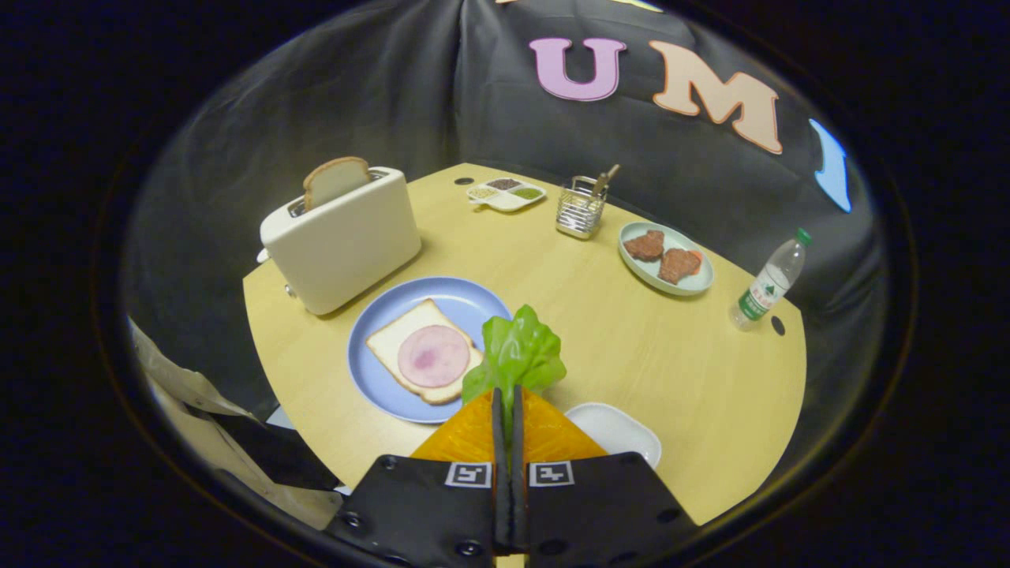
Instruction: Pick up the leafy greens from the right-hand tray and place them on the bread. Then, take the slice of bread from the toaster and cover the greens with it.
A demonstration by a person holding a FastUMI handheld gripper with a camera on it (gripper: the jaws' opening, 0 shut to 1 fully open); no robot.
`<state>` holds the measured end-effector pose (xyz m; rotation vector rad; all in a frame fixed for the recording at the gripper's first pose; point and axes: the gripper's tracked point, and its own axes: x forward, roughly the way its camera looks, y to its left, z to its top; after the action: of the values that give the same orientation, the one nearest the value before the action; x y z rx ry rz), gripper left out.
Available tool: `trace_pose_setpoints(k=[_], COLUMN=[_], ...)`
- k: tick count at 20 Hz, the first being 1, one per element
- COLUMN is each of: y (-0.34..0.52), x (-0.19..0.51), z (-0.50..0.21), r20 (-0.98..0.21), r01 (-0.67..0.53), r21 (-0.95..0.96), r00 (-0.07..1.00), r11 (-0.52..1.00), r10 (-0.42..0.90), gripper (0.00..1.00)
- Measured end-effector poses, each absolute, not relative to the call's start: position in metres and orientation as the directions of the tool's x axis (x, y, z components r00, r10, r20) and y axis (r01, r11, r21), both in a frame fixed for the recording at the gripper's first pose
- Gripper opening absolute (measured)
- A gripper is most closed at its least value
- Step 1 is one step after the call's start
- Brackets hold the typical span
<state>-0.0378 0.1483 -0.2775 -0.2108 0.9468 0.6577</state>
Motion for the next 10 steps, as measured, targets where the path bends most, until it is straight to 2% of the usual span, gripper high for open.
trace_pose_setpoints(k=[10], y=[0.217], x=[-0.044], z=[-0.279], r20=[-0.801], r01=[-0.662], r21=[0.152], r00=[0.353], r11=[0.734], r10=[0.484], gripper=[0.04])
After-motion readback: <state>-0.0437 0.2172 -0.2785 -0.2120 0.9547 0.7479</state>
